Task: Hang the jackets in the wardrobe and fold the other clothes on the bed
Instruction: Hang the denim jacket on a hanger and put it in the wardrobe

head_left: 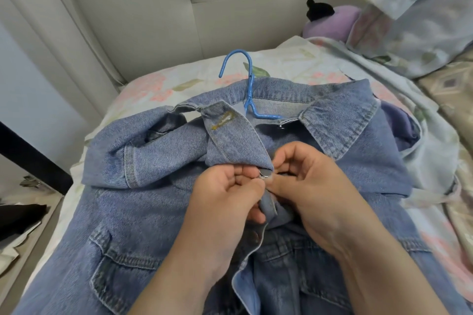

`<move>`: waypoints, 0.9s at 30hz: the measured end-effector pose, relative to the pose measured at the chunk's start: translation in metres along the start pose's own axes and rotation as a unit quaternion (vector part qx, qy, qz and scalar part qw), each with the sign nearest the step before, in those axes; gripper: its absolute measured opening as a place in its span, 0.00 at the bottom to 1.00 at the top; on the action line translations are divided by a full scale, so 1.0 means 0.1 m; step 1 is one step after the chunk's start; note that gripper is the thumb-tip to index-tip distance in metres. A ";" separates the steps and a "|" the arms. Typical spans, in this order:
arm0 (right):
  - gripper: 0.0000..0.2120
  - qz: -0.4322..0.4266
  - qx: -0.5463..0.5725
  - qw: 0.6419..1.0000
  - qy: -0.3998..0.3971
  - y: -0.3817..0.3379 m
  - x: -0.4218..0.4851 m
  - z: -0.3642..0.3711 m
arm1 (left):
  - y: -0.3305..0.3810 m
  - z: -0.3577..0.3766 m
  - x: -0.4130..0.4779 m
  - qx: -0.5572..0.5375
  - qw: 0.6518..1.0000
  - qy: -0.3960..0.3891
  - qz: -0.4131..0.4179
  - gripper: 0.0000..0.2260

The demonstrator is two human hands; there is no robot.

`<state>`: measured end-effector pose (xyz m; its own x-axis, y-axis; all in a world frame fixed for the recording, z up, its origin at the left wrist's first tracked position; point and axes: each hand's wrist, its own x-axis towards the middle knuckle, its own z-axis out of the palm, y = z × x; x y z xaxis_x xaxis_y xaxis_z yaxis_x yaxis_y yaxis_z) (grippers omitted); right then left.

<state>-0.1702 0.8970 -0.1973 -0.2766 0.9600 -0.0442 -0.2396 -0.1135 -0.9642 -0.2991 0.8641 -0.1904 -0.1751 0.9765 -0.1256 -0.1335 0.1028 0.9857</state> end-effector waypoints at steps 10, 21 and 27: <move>0.08 0.036 -0.035 0.999 -0.002 -0.02 -0.01 0.00 | -0.08 0.02 -0.01 0.020 0.999 0.026 -0.002 0.09; 0.16 0.091 -0.103 0.990 -0.009 -0.04 -0.03 -0.01 | -0.18 0.05 -0.06 -0.078 0.995 0.053 -0.039 0.06; 0.15 0.137 -0.508 0.840 -0.132 -0.34 -0.19 -0.05 | 0.08 -0.16 -0.09 0.193 0.948 0.192 0.167 0.07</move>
<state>-0.1521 0.8838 -0.1646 -0.4206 0.8278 -0.3714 0.7483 0.0850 -0.6578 -0.3144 0.8534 -0.1832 -0.4970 0.8332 0.2425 0.3461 -0.0659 0.9359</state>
